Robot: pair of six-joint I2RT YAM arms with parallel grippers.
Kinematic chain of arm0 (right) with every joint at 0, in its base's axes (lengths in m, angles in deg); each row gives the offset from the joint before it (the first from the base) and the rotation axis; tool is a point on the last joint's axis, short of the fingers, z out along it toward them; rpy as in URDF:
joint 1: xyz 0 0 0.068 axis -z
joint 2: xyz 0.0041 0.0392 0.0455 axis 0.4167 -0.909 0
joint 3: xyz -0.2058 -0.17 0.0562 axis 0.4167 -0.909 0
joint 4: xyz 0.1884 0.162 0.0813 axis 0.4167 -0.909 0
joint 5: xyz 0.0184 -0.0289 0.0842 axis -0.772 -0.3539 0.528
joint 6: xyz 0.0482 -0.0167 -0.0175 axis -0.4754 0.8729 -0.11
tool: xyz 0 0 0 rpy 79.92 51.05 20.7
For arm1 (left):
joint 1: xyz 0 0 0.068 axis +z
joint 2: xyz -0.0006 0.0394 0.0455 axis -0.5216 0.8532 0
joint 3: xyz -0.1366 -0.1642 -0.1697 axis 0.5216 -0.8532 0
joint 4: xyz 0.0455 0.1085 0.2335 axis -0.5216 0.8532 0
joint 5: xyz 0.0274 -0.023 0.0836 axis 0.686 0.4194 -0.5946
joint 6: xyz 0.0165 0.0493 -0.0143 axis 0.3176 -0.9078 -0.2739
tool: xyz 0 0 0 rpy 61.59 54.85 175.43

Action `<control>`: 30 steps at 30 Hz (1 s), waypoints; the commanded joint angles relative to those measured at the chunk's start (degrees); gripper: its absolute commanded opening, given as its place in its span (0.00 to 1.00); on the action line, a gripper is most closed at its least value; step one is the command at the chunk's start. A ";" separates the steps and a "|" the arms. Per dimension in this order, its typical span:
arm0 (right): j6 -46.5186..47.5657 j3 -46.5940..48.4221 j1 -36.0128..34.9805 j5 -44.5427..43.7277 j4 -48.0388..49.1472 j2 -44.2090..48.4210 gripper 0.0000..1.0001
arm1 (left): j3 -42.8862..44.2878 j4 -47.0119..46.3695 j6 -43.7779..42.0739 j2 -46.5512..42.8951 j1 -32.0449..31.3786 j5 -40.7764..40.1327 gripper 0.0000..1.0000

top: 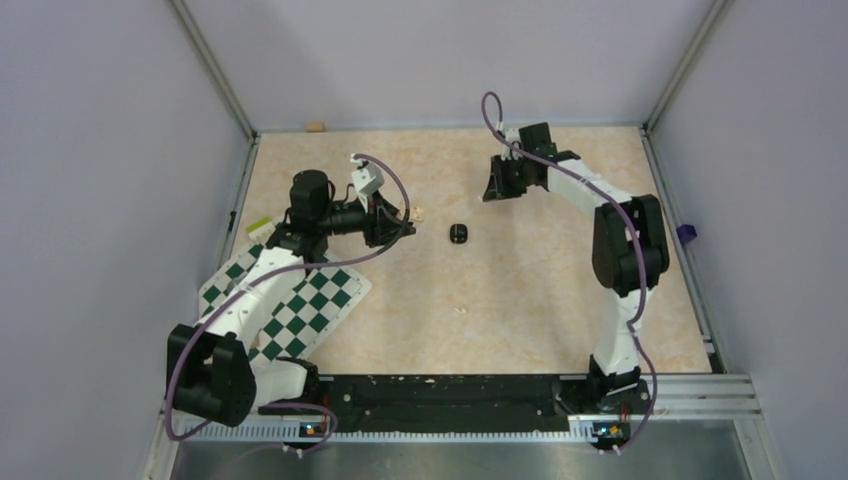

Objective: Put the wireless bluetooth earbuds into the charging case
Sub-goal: Adjust the earbud at the center of the board.

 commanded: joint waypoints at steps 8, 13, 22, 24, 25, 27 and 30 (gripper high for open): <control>28.68 -18.93 -6.27 -9.91 12.73 27.86 0.18 | -0.51 -5.44 2.84 1.91 0.16 -1.33 0.00; 39.28 -29.97 -8.59 -10.01 14.80 35.08 0.18 | -0.51 -5.98 4.74 1.82 0.09 -1.21 0.00; 50.49 -42.98 -13.17 -9.36 14.79 39.72 0.19 | -0.71 -6.02 4.76 1.30 0.15 -1.77 0.00; 51.91 -44.92 -14.73 -11.85 15.62 38.86 0.20 | -0.78 -6.04 4.76 1.26 0.09 -1.79 0.00; 52.40 -45.78 -15.51 -12.96 16.14 38.40 0.20 | -0.82 -6.04 4.76 1.24 0.13 -1.79 0.00; 53.16 -47.20 -16.72 -15.14 18.01 37.31 0.20 | -0.79 -6.13 4.76 1.19 0.18 -1.79 0.00; 53.33 -48.42 -17.74 -17.41 20.83 36.09 0.20 | -0.88 -6.14 4.68 1.01 0.17 -1.88 0.00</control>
